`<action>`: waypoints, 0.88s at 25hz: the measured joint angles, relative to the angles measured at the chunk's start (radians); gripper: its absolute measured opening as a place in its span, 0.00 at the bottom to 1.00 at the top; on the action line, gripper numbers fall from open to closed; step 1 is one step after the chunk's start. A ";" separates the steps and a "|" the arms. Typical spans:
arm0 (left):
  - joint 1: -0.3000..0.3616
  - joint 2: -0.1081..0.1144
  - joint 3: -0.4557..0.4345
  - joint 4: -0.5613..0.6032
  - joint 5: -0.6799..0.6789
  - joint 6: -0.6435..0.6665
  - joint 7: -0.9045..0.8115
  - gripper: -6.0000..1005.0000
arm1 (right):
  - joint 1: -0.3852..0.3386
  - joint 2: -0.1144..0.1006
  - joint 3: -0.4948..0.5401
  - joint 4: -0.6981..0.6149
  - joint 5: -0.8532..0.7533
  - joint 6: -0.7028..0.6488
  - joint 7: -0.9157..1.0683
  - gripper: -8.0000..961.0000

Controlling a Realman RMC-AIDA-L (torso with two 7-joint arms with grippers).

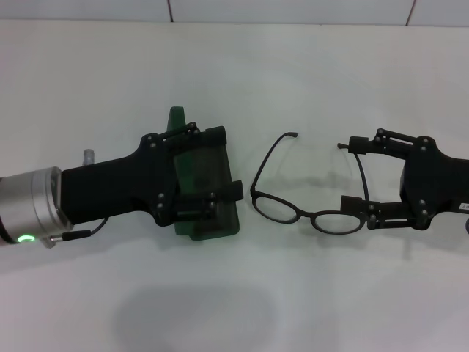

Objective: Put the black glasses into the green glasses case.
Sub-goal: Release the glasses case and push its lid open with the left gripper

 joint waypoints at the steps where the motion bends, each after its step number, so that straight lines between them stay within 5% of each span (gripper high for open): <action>1: 0.000 0.000 0.000 0.000 0.000 0.000 0.000 0.87 | 0.000 0.000 0.000 0.000 0.000 0.000 0.000 0.92; 11: 0.003 -0.003 -0.002 -0.004 -0.019 -0.001 -0.007 0.87 | -0.001 0.000 0.000 0.000 0.000 0.000 -0.001 0.92; 16: 0.008 -0.002 -0.084 0.008 -0.033 -0.009 -0.130 0.87 | -0.006 0.000 0.000 0.000 0.000 0.006 -0.001 0.92; 22: 0.013 0.054 -0.158 0.178 0.050 -0.155 -0.582 0.87 | -0.008 -0.004 0.000 0.000 0.000 0.001 -0.001 0.92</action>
